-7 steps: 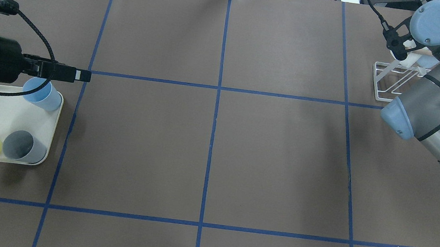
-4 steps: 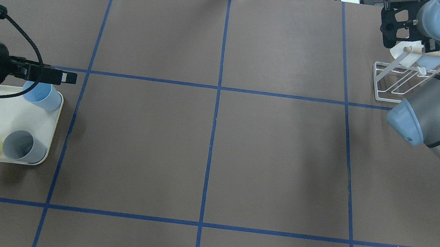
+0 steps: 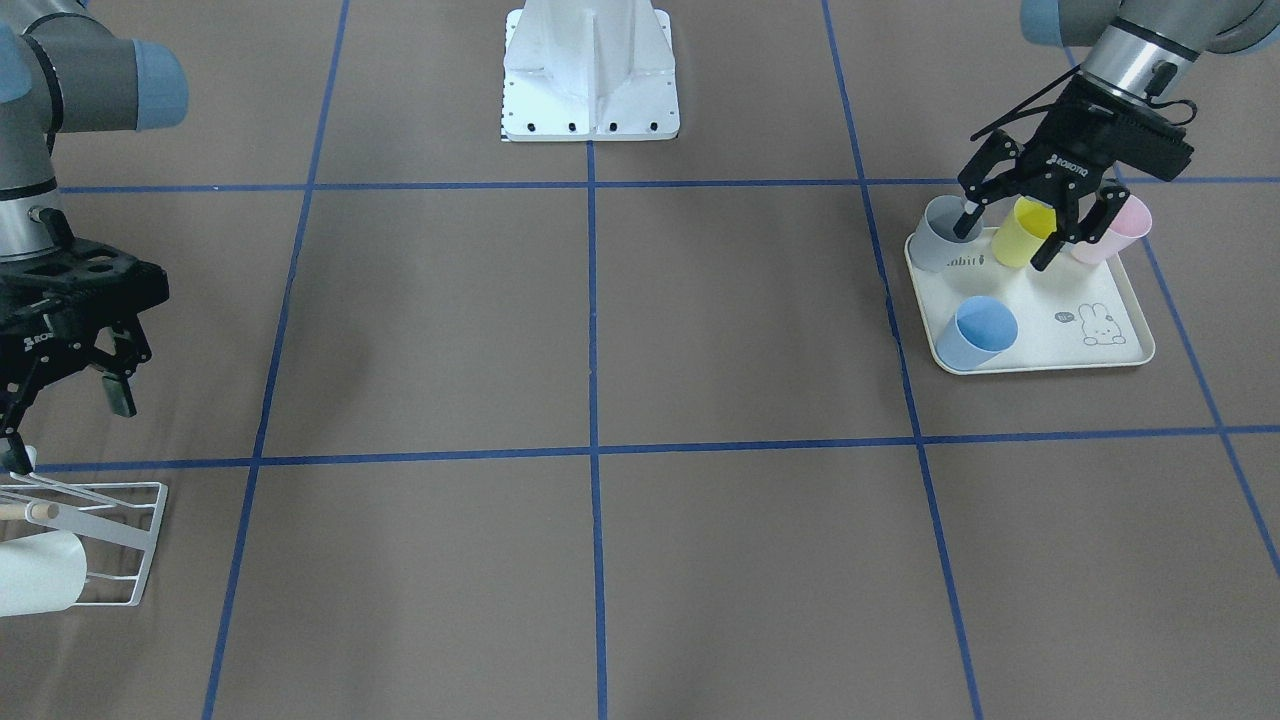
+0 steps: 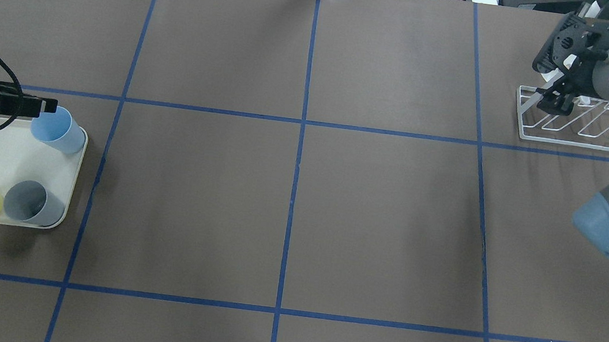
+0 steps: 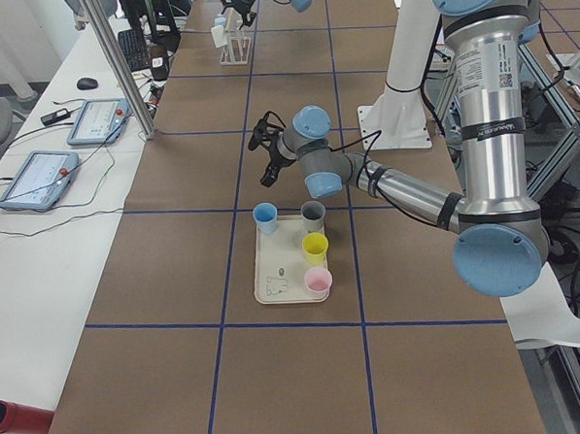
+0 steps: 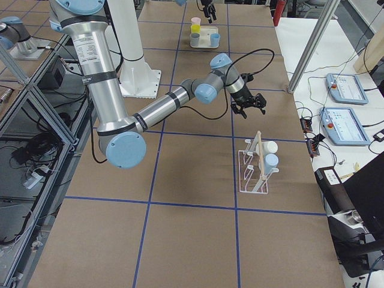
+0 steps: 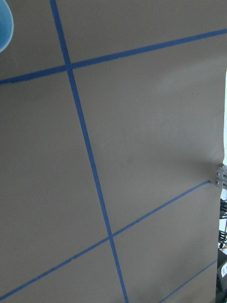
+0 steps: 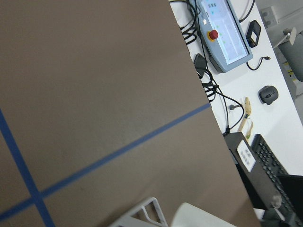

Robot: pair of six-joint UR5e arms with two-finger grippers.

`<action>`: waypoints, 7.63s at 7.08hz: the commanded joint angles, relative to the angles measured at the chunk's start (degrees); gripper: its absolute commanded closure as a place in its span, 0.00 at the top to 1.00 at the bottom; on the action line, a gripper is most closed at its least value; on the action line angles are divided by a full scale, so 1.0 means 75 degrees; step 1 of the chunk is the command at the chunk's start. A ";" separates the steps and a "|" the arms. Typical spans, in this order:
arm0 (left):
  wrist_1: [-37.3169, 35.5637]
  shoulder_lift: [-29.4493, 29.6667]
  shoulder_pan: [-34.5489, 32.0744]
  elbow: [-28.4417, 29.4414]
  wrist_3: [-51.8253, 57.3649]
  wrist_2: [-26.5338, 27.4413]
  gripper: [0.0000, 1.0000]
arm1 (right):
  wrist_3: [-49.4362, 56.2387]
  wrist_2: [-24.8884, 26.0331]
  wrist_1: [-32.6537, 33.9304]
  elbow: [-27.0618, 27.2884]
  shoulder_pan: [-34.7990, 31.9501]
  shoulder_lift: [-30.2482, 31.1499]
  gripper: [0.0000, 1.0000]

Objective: Transfer IKEA cup to right arm and place on rack

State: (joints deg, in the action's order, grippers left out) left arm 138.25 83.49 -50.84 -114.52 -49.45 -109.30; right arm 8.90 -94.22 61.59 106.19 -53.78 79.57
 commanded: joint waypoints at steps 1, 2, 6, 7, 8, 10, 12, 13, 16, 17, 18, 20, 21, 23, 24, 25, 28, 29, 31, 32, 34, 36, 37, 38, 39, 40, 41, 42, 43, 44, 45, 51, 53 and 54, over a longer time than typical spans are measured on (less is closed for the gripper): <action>0.0070 0.0059 0.0040 0.0688 0.0031 0.0347 1.00 | -0.3130 -0.0281 -0.2124 -0.0050 0.0826 0.0582 1.00; 0.0372 0.0210 0.0040 0.1121 0.0008 0.0625 1.00 | -0.3782 -0.0246 -0.2153 -0.0027 0.1144 0.0490 1.00; 0.2120 0.0235 0.0214 0.2508 0.0008 0.1073 0.77 | -0.3823 -0.0258 -0.2165 0.0056 0.1276 0.0500 1.00; 0.2132 0.0224 0.0378 0.2508 -0.0016 0.1073 0.71 | -0.3823 -0.0258 -0.2176 0.0056 0.1276 0.0501 1.00; 0.2121 0.0200 0.0507 0.2508 -0.0016 0.1073 0.59 | -0.3823 -0.0269 -0.2188 0.0056 0.1276 0.0501 1.00; 0.2132 0.0177 0.0649 0.2520 -0.0016 0.1073 0.44 | -0.3812 -0.0269 -0.2259 0.0021 0.1276 0.0512 1.00; 0.2132 0.0165 0.0661 0.2520 -0.0004 0.1062 0.23 | -0.3812 -0.0269 -0.2259 0.0032 0.1276 0.0501 1.00; 0.2132 0.0165 0.0661 0.2508 0.0007 0.1062 0.00 | -0.3812 -0.0258 -0.2259 0.0021 0.1288 0.0501 1.00; 0.2132 0.0130 0.0638 0.2426 0.0031 0.1027 0.00 | -0.3812 -0.0246 -0.2270 0.0021 0.1299 0.0477 1.00; 0.2121 0.0130 0.0579 0.2333 0.0147 0.0945 0.00 | -0.3823 -0.0246 -0.2282 0.0044 0.1311 0.0442 1.00; 0.2040 0.0107 0.0428 0.2077 0.0392 0.0805 0.00 | -0.3823 -0.0246 -0.2282 0.0032 0.1392 0.0279 1.00; 0.1305 0.0211 -0.0241 0.1178 0.0267 0.0079 0.00 | -0.3823 -0.0211 -0.2863 -0.0096 0.1766 -0.0061 1.00; 0.0906 0.0305 -0.0172 0.0673 -0.0779 0.0042 0.00 | -0.3823 -0.0188 -0.3309 -0.0097 0.1977 -0.0085 1.00; 0.0796 0.1320 -0.0136 0.0329 -0.2761 -0.0969 0.00 | -0.3812 -0.0176 -0.4082 -0.0097 0.2399 -0.0097 1.00; 0.0855 0.1952 -0.0101 0.0154 -0.3860 -0.1685 0.00 | -0.3812 -0.0083 -0.4818 -0.0131 0.2842 -0.0097 1.00; 0.0820 0.2492 0.0038 -0.0022 -0.4788 -0.1808 0.00 | -0.3812 0.0046 -0.5219 -0.0132 0.3148 -0.0109 1.00; 0.0808 0.3760 0.1000 0.0070 -0.6236 -0.1622 0.00 | -0.3800 0.1991 -0.5376 -0.0156 0.4566 -0.0776 1.00; 0.0808 0.3879 0.1372 0.0163 -0.6239 -0.1320 0.00 | -0.3788 0.2004 -0.5376 -0.0144 0.4743 -0.1009 1.00; 0.0808 0.4184 0.1587 0.0526 -0.6239 -0.0966 0.00 | -0.3788 0.2016 -0.5376 -0.0132 0.4885 -0.1070 1.00; 0.0808 0.4173 0.1610 0.0620 -0.6227 -0.0943 0.00 | -0.3788 0.2016 -0.5376 -0.0109 0.4897 -0.1070 1.00; 0.0808 0.4161 0.2029 0.0633 -0.6180 -0.0571 0.00 | -0.3788 0.2016 -0.5399 -0.0073 0.4897 -0.1279 1.00; 0.0808 0.4138 0.2266 0.0633 -0.6168 -0.0403 0.00 | -0.3788 0.2016 -0.5411 -0.0062 0.4885 -0.1293 1.00; 0.0808 0.4068 0.2266 0.0645 -0.6145 -0.0403 0.00 | -0.3788 0.2016 -0.5411 -0.0050 0.4885 -0.1292 1.00; 0.0808 0.4056 0.2266 0.0668 -0.6133 -0.0392 0.00 | -0.3788 0.2016 -0.5411 -0.0027 0.4885 -0.1292 1.00; 0.0808 0.4056 0.2266 0.0738 -0.6133 -0.0391 0.00 | -0.3788 0.2016 -0.5411 0.0008 0.4874 -0.1292 1.00; 0.0808 0.4056 0.2278 0.0762 -0.6133 -0.0380 0.00 | -0.3788 0.2016 -0.5411 0.0009 0.4874 -0.1292 1.00; 0.0808 0.4056 0.2266 0.0797 -0.6133 -0.0380 0.00 | -0.3777 0.2016 -0.5411 -0.0003 0.4874 -0.1292 1.00; 0.0808 0.4044 0.2266 0.0820 -0.6122 -0.0368 0.00 | -0.3776 0.2016 -0.5411 -0.0003 0.4874 -0.1292 1.00; 0.0808 0.4044 0.2266 0.0820 -0.6121 -0.0380 0.00 | -0.3765 0.2027 -0.5411 0.0009 0.4850 -0.1292 0.99; 0.0808 0.4044 0.2243 0.0809 -0.6121 -0.0380 0.00 | -0.3765 0.2016 -0.5411 0.0032 0.4839 -0.1281 0.93; 0.0808 0.4055 0.2255 0.0809 -0.6121 -0.0380 0.00 | -0.3776 0.2027 -0.5411 0.0044 0.4838 -0.1281 0.73; 0.0797 0.4079 0.2150 0.0715 -0.5912 -0.0310 1.00 | -0.3776 0.2051 -0.5399 0.0056 0.4768 -0.1222 0.22; 0.0622 0.3742 0.1683 0.0703 -0.5154 -0.0531 1.00 | -0.3788 0.1993 -0.5248 0.0056 0.4524 -0.1141 0.19; 0.0598 0.3310 0.1298 0.0703 -0.4395 -0.0753 1.00 | -0.3788 0.1900 -0.4388 0.0357 0.4278 -0.0989 0.09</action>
State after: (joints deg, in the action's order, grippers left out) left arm 143.19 111.43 -38.20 -109.20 -87.96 -113.34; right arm -19.48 -79.34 23.64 107.21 -19.84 71.13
